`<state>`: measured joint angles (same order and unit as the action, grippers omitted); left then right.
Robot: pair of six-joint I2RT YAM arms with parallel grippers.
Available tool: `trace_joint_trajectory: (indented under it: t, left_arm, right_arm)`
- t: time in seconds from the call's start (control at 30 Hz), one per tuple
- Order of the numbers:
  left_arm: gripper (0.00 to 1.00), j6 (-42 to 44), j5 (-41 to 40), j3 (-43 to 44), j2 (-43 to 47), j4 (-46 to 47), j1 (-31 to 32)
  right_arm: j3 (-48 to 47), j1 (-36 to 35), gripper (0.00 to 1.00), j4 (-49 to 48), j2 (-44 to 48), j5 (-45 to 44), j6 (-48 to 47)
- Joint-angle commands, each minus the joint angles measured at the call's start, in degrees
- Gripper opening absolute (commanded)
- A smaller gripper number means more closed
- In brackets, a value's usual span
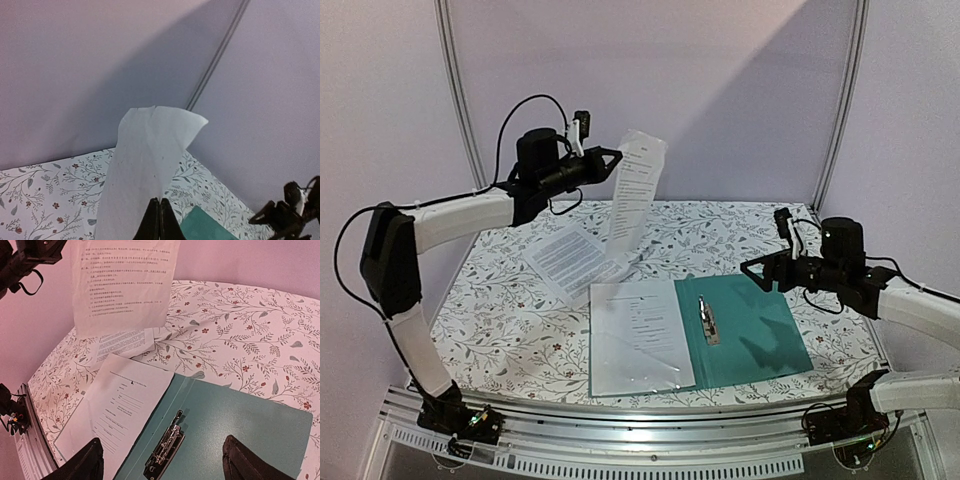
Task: Put the files into the folder
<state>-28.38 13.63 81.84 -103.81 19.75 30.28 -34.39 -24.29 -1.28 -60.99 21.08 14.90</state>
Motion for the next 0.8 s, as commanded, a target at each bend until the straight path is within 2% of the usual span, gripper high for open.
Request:
trace_joint_trajectory:
  t: [0.0, 0.07, 0.23, 0.33, 0.53, 0.67, 0.77]
  left_arm:
    - [0.00, 11.7, 5.6, 0.7, 6.1, -11.3, 4.8]
    - [0.00, 15.2, 5.6, -0.3, 10.2, -14.5, 7.3]
    - [0.00, 20.0, 7.4, -5.6, 18.4, -17.7, 11.6]
    - [0.00, 20.3, 9.4, -8.5, 22.3, -17.9, 12.9]
    - [0.00, 17.2, 14.2, -13.0, 27.5, -13.5, 15.1]
    - [0.00, 13.2, 15.0, -16.1, 29.2, -7.3, 15.2]
    - [0.00, 9.8, 16.7, -17.7, 28.9, -3.0, 15.1]
  right_arm:
    - [-1.7, 0.3, 0.82, -2.1, -1.3, 3.5, -1.3]
    - [-0.9, 0.3, 0.84, -4.9, -0.4, 3.5, -0.7]
    - [5.9, 0.3, 0.94, -19.1, 6.9, 4.2, -1.3]
    - [7.3, 0.3, 0.94, -22.4, 8.1, 6.9, -3.0]
    - [11.4, 0.3, 0.93, -36.8, 4.4, 13.7, 1.8]
    - [11.2, -0.6, 0.90, -46.2, 0.1, 17.8, 6.1]
    - [9.2, -2.8, 0.88, -48.9, -3.6, 19.4, 7.2]
